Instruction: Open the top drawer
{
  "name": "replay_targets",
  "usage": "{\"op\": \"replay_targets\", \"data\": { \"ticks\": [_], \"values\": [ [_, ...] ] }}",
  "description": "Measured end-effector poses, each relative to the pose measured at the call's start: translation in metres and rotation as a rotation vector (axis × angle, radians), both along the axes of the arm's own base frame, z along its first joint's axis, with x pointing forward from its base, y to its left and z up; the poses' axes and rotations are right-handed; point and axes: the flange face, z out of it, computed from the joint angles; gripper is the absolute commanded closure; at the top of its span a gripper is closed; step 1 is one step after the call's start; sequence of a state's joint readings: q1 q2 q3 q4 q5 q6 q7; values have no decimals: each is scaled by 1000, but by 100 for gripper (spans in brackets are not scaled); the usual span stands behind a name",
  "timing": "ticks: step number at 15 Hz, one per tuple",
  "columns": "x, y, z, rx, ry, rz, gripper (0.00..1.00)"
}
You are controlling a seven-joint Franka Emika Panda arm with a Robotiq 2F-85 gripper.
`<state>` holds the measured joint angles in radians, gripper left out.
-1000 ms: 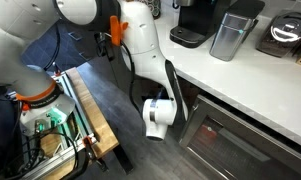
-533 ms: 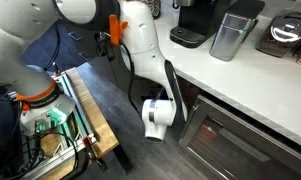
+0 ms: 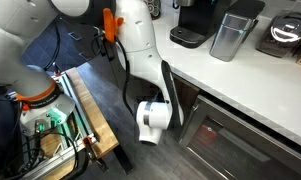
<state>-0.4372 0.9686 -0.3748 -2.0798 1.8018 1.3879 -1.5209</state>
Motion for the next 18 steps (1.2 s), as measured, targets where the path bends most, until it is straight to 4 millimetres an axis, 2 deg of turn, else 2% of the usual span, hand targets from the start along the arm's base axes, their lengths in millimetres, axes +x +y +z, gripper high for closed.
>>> {"op": "replay_targets", "data": {
  "ticks": [11, 18],
  "values": [
    [-45, -18, 11, -5, 104, 56, 95],
    [-73, -39, 17, -14, 155, 80, 95]
  ]
}}
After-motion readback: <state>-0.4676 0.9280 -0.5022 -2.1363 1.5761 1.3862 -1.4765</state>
